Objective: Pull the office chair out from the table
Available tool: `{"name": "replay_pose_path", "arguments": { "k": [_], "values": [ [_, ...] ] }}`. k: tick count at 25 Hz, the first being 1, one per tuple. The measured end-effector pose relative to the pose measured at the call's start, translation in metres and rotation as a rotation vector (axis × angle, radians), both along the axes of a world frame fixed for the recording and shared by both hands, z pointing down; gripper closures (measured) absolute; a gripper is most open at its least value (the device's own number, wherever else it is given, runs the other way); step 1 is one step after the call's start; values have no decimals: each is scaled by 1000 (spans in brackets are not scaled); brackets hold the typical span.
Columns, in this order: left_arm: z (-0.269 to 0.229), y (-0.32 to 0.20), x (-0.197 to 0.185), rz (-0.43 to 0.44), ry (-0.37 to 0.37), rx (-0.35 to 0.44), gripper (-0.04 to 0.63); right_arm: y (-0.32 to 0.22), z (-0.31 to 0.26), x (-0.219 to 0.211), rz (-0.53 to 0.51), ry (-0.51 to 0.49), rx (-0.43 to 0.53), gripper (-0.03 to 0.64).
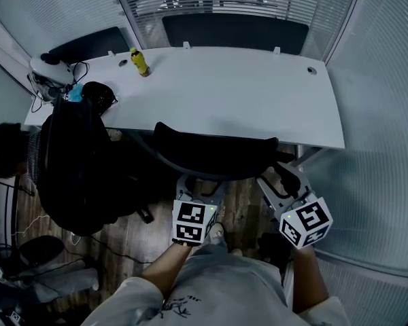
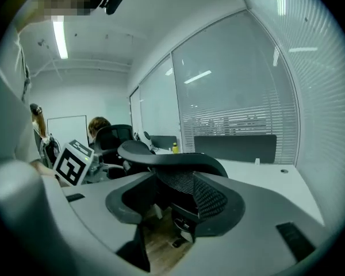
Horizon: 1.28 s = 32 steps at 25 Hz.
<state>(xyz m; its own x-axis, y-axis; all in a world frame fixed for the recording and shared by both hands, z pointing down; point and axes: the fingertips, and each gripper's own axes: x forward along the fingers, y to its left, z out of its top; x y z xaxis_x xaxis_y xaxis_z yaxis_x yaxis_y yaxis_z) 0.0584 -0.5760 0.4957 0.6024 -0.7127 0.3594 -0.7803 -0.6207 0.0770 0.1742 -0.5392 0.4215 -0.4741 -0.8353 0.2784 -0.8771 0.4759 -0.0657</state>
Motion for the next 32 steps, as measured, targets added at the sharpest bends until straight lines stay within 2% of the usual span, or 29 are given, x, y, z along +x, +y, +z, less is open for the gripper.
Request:
{"name": "replay_pose_path", "arguments": {
  "k": [4,16,21,29,32],
  "values": [
    [3,0,-1,0,-13,8,272,-14,10,19,63,77,7,437],
    [1,8,-8,19,-40,23,279,-35,33,34,97,120,-28,437],
    [1,13,-10,25,-45,23,279,-43,35,33,64,124,-26,437],
    [0,30,-17,29,-35,13,279,-40,41,23,-64,174,-17,405],
    [0,36,-18,24,-33,7,279,-40,45,20,-77,179,-19,399]
  ]
}}
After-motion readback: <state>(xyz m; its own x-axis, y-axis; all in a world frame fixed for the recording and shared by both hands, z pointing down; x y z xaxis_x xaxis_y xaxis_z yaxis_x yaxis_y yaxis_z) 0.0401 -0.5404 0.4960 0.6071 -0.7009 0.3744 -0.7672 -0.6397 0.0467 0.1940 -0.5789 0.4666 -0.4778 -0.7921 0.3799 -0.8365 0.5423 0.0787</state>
